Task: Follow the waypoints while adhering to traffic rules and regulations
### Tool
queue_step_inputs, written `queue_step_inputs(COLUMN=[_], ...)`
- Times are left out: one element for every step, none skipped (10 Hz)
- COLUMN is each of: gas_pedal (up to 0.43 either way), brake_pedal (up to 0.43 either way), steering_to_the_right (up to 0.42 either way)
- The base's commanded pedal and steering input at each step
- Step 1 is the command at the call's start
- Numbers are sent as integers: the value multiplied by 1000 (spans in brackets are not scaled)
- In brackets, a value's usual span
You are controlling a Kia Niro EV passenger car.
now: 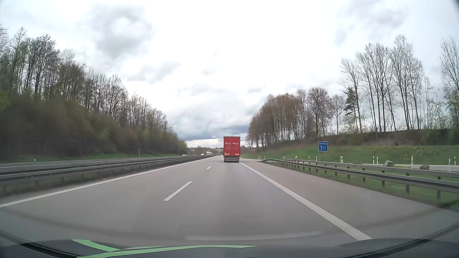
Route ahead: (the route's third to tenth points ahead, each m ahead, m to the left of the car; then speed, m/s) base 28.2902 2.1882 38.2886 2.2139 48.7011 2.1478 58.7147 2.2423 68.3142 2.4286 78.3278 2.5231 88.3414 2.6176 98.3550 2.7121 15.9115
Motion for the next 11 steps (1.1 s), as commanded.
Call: queue_step_inputs(gas_pedal=[150, 150, 150, 150, 157, 157, 157, 157, 157, 157, 157], brake_pedal=[0, 0, 0, 0, 0, 0, 0, 0, 0, 0, 0], steering_to_the_right=[-3, -3, -3, -3, -3, -3, -2, -3, -3, -3, -3])
